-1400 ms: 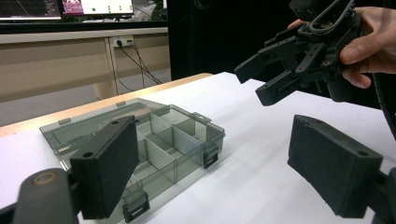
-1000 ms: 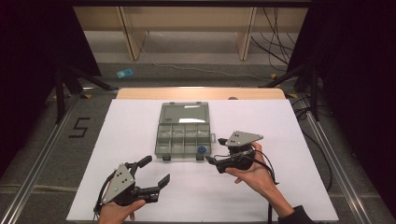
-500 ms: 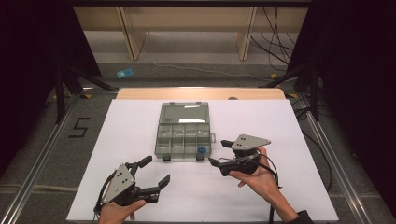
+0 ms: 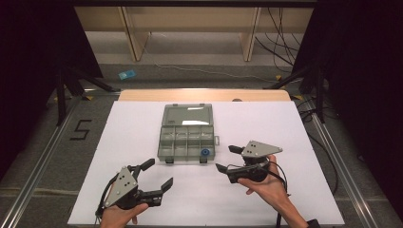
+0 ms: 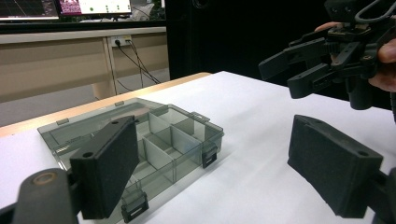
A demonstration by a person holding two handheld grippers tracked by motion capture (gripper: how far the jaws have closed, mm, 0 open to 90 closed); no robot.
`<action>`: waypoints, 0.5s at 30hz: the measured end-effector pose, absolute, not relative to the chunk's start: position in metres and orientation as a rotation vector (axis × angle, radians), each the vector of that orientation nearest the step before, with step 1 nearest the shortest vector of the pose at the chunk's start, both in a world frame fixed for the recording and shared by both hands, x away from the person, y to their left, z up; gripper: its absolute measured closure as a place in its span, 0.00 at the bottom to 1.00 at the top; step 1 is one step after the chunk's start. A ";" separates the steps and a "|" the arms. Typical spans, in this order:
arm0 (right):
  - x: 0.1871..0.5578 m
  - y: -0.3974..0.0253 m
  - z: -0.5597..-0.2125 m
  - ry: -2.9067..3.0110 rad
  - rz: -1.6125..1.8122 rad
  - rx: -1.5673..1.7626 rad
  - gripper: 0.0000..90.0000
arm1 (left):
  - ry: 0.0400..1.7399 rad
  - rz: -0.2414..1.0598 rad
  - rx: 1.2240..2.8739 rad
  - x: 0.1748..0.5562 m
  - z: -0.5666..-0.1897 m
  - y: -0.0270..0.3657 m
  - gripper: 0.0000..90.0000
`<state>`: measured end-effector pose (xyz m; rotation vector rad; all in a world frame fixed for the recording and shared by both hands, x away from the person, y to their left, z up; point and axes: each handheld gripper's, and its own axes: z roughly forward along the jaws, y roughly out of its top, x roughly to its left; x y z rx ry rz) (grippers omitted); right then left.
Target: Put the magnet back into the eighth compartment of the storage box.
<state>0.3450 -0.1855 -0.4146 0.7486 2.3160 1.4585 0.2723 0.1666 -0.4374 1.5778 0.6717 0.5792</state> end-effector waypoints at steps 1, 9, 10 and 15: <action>0.343 -0.188 -0.414 2.309 1.465 0.748 0.26 | 0.671 0.580 1.578 0.272 -0.437 0.167 0.18; 0.337 -0.198 -0.416 2.257 1.540 0.781 0.26 | 0.670 0.583 1.581 0.273 -0.437 0.167 0.18; 0.336 -0.199 -0.416 2.269 1.534 0.798 0.26 | 0.670 0.583 1.581 0.273 -0.437 0.167 0.18; 0.332 -0.201 -0.416 2.271 1.546 0.818 0.25 | 0.669 0.583 1.580 0.273 -0.437 0.167 0.18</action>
